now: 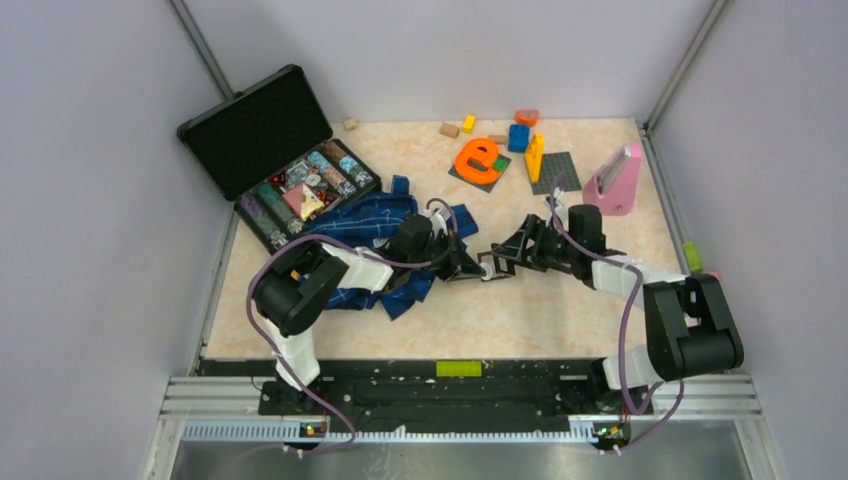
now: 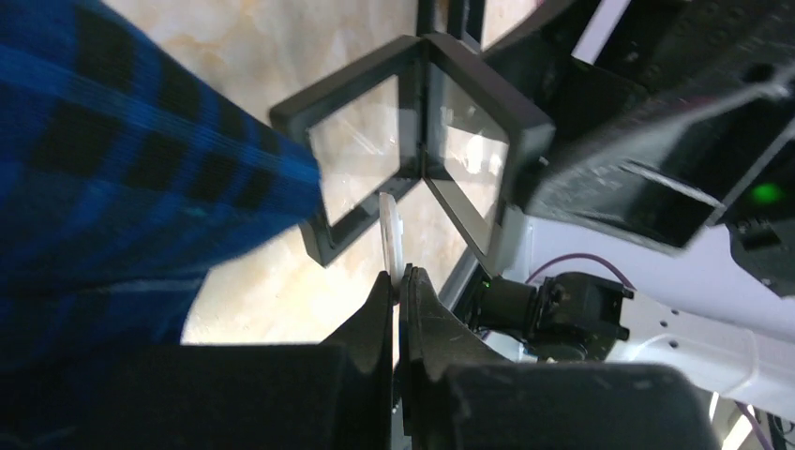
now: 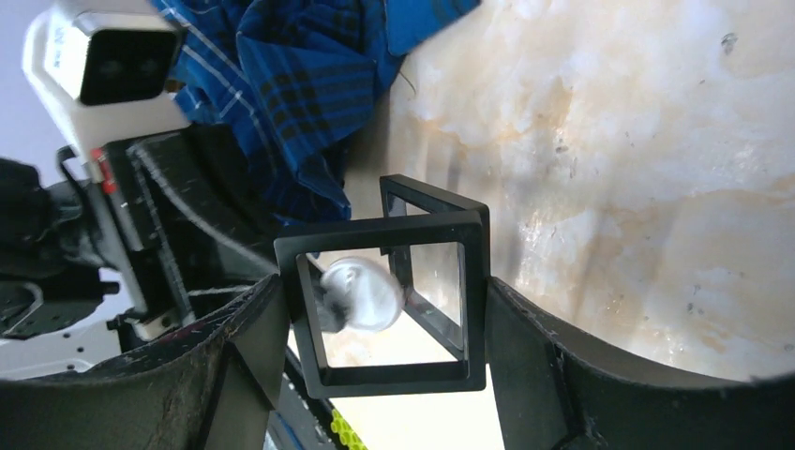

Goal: Remove the brooch from the garment
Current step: Place the brooch in the brooch box, then place the brooch box at the center of the board.

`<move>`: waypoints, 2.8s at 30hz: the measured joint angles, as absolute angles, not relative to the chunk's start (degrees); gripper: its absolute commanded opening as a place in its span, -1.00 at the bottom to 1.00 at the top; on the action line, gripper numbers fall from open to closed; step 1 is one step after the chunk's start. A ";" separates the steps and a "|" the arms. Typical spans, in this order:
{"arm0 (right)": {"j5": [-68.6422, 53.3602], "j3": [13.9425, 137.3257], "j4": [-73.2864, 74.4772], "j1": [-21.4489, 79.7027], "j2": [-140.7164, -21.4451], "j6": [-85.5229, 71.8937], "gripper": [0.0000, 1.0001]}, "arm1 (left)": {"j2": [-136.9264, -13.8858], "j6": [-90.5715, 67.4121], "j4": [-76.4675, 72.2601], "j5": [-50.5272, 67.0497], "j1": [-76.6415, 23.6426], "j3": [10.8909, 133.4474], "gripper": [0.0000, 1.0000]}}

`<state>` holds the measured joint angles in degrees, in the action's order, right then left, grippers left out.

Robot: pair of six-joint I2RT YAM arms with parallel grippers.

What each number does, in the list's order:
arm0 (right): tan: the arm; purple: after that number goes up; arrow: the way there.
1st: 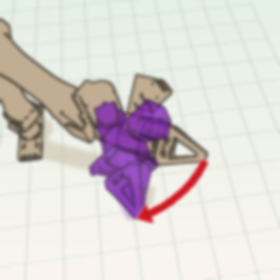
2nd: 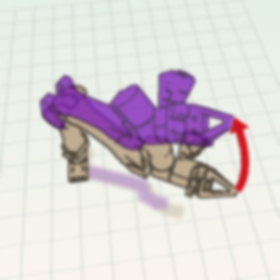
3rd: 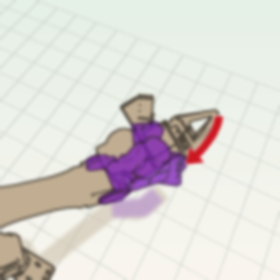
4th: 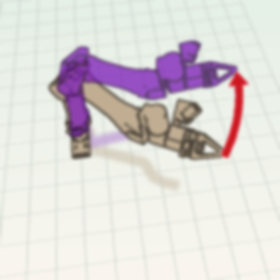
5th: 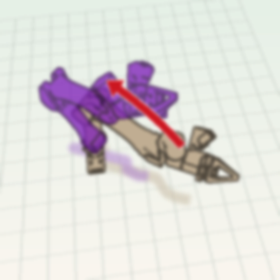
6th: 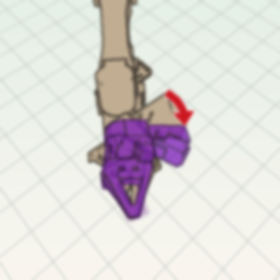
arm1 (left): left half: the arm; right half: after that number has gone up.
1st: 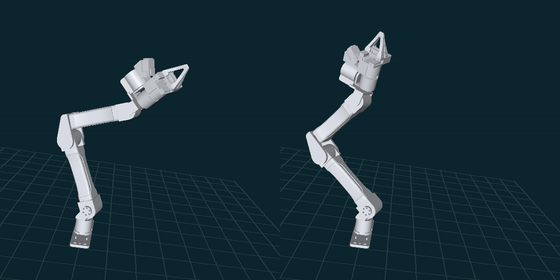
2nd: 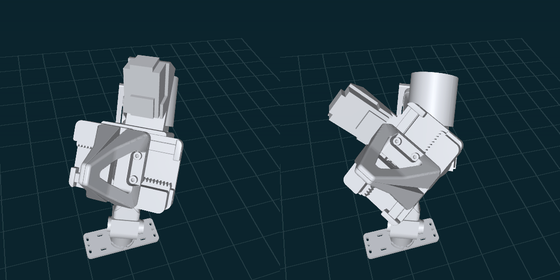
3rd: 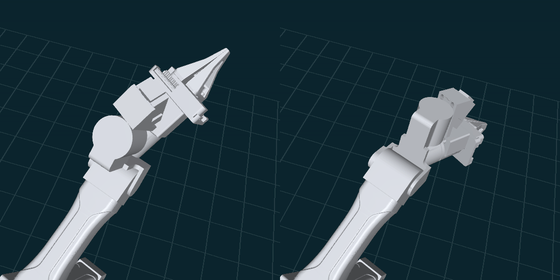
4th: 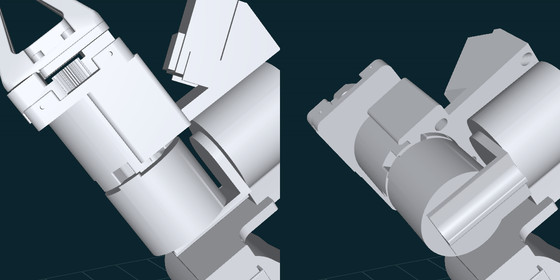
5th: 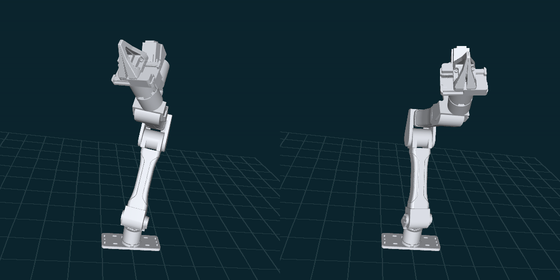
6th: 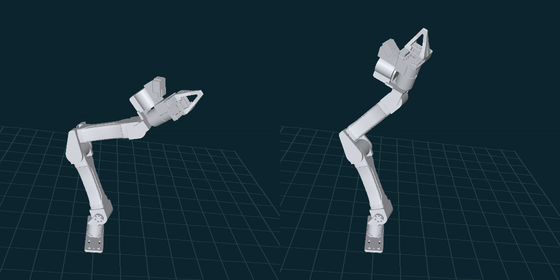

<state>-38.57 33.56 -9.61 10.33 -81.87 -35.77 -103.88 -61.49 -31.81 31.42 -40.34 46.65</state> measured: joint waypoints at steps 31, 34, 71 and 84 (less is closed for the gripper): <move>-42.50 29.54 -20.99 10.20 -84.64 -41.67 0.15 | -109.56 -57.63 -30.06 28.71 -40.42 51.62 -0.28; -42.13 29.54 -20.99 9.98 -84.64 -41.60 0.15 | -107.33 -55.16 -26.28 27.42 -40.42 51.75 -0.24; -1.72 54.28 9.32 21.96 -96.12 -19.49 0.97 | -60.25 -38.39 5.17 3.46 -36.32 34.00 0.62; 7.75 39.62 -2.74 21.71 -65.34 -14.26 0.97 | -32.01 -26.41 0.56 -24.51 -34.35 17.41 0.87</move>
<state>7.75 39.62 -2.74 21.71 -65.34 -14.26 -32.01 -26.41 0.56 -24.51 -34.35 17.41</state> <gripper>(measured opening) 0.985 0.945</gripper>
